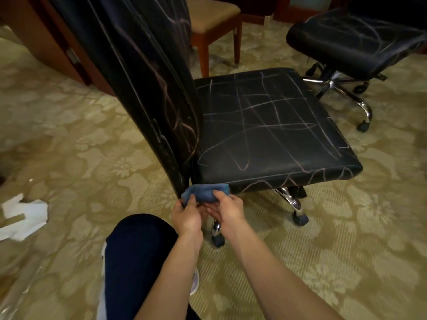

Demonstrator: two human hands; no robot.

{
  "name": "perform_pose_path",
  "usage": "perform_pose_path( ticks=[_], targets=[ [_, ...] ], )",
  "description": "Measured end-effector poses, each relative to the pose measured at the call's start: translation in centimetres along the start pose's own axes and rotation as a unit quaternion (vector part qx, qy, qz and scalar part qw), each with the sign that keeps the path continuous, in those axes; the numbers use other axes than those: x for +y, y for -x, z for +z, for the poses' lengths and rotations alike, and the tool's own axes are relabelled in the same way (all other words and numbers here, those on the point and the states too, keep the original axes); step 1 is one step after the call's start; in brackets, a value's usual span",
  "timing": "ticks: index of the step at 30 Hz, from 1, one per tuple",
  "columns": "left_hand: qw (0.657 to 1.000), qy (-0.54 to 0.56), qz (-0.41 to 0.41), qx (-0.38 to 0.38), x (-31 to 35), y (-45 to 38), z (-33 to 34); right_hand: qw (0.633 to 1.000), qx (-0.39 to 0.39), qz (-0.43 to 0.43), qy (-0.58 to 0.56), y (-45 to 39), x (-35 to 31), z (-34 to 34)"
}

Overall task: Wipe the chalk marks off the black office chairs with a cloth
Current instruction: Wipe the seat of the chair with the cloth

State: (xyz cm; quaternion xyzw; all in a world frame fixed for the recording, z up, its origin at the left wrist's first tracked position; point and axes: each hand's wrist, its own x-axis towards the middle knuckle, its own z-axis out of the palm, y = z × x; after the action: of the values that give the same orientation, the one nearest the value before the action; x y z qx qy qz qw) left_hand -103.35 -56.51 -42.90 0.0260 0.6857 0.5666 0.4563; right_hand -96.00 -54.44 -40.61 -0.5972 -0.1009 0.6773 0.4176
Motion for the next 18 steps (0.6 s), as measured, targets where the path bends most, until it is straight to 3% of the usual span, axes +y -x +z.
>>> perform_pose_path(
  ticks=[10, 18],
  targets=[
    [0.999, 0.01, 0.015, 0.046, 2.3, -1.7, 3.8, 0.999, 0.011, -0.026, -0.043, -1.3, -0.7, 1.4],
    [0.996, -0.078, 0.023, -0.047, 0.2, -1.0, 4.9, 0.988, 0.084, -0.093, -0.09, -2.2, -1.7, -2.2]
  ],
)
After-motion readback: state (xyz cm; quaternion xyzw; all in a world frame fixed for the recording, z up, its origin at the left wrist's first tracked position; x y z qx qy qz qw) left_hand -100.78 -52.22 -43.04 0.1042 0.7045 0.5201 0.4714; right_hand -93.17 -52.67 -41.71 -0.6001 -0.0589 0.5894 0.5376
